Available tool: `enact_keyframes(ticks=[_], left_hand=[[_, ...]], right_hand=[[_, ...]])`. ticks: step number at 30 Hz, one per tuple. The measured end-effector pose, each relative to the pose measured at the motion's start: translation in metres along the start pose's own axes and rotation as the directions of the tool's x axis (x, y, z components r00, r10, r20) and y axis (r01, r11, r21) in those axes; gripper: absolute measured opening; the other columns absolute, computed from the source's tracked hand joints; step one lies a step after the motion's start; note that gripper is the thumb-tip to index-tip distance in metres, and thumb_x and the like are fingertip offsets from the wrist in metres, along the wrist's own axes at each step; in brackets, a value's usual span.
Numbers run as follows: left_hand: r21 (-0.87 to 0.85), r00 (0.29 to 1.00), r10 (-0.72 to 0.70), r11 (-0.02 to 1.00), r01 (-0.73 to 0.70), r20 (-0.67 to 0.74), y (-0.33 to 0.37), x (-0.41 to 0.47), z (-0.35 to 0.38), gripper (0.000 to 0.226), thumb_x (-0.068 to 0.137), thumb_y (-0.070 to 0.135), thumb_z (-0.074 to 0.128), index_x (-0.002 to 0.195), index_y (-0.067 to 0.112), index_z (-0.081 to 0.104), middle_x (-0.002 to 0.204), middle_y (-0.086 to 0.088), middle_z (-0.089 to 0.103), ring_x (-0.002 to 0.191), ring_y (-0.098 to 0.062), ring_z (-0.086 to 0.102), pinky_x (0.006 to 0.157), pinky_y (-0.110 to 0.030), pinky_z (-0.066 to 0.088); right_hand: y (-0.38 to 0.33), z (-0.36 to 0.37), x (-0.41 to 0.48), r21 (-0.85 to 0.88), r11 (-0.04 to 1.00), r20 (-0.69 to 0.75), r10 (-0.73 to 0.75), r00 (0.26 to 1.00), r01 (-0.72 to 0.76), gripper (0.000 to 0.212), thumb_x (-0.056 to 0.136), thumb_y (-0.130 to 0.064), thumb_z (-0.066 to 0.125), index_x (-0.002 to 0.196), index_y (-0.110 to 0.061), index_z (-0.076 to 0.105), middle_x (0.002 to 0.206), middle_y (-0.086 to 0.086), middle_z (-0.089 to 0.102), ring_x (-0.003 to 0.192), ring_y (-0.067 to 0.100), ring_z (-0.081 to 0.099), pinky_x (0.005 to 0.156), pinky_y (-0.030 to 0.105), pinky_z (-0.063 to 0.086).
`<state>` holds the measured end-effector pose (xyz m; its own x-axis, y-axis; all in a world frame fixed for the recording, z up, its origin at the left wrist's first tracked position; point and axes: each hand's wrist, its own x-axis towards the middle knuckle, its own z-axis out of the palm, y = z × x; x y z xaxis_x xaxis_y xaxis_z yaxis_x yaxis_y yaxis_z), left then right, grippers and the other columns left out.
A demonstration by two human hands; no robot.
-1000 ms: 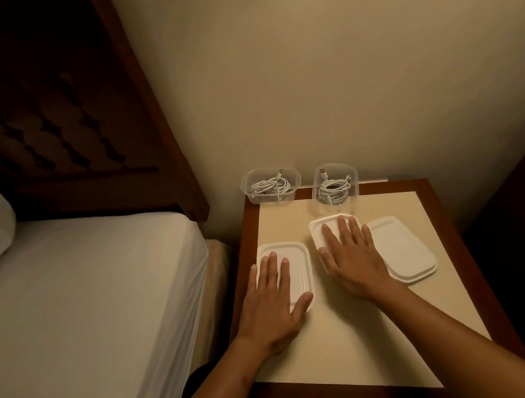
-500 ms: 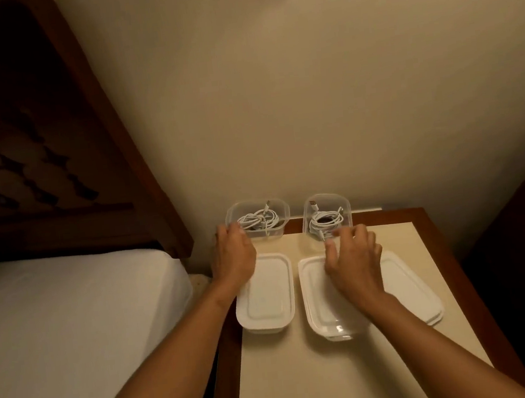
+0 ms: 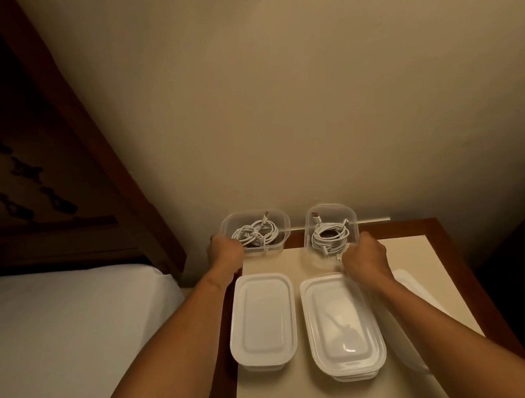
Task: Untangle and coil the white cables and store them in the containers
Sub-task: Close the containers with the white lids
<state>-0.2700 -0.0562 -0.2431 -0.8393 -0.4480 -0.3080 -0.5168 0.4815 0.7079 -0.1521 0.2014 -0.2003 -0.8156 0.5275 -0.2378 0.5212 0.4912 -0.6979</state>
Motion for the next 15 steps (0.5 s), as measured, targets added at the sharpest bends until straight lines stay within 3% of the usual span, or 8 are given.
enact_keyframes(ticks=[2,4,9,11,15], left_hand=[[-0.022,1.0,0.017,1.0,-0.018,-0.025,0.001,-0.005,-0.002,0.036,0.086,0.011,0.045,0.117,0.002,0.062,0.107,-0.026,0.07,0.093,-0.045,0.072,0.078,-0.05,0.063],[-0.053,0.997,0.058,0.997,-0.061,-0.05,0.008,-0.016,-0.014,0.035,0.089,0.011,0.044,0.119,0.003,0.06,0.109,-0.025,0.07,0.095,-0.044,0.071,0.081,-0.052,0.062],[0.038,0.977,0.202,0.979,-0.2,-0.07,0.034,-0.071,-0.064,0.03,0.103,0.018,0.038,0.12,0.003,0.058,0.107,-0.019,0.068,0.09,-0.036,0.069,0.061,-0.034,0.052],[0.099,0.96,0.272,0.959,-0.264,-0.074,0.036,-0.102,-0.087,0.031,0.105,0.021,0.036,0.117,0.004,0.059,0.105,-0.015,0.067,0.087,-0.033,0.068,0.063,-0.035,0.052],[0.173,0.925,0.38,0.912,-0.372,-0.019,0.011,-0.167,-0.126,0.029,0.105,0.025,0.038,0.099,0.008,0.06,0.094,-0.014,0.066,0.081,-0.033,0.066,0.067,-0.039,0.055]], right_hand=[[-0.001,0.001,0.001,0.017,1.0,-0.01,0.01,1.0,-0.01,0.031,0.092,-0.001,0.048,0.122,0.0,0.055,0.128,0.02,0.057,0.113,0.038,0.057,0.081,0.036,0.045],[-0.003,0.0,0.001,0.024,1.0,-0.019,0.009,1.0,-0.009,0.032,0.091,0.0,0.048,0.122,0.001,0.055,0.129,0.021,0.057,0.114,0.039,0.056,0.083,0.037,0.045],[-0.013,-0.021,-0.01,0.084,0.993,-0.133,-0.076,0.988,0.088,0.025,0.094,-0.003,0.046,0.114,0.003,0.059,0.125,0.023,0.058,0.107,0.039,0.057,0.084,0.042,0.048],[-0.017,-0.036,-0.023,0.116,0.983,-0.178,-0.121,0.976,0.143,0.023,0.095,-0.004,0.043,0.111,0.003,0.059,0.121,0.021,0.058,0.097,0.033,0.054,0.077,0.037,0.044],[-0.004,-0.067,-0.067,0.136,0.958,-0.203,-0.224,0.953,0.254,0.02,0.094,-0.007,0.042,0.103,-0.004,0.059,0.108,0.015,0.061,0.094,0.03,0.057,0.075,0.036,0.045]])
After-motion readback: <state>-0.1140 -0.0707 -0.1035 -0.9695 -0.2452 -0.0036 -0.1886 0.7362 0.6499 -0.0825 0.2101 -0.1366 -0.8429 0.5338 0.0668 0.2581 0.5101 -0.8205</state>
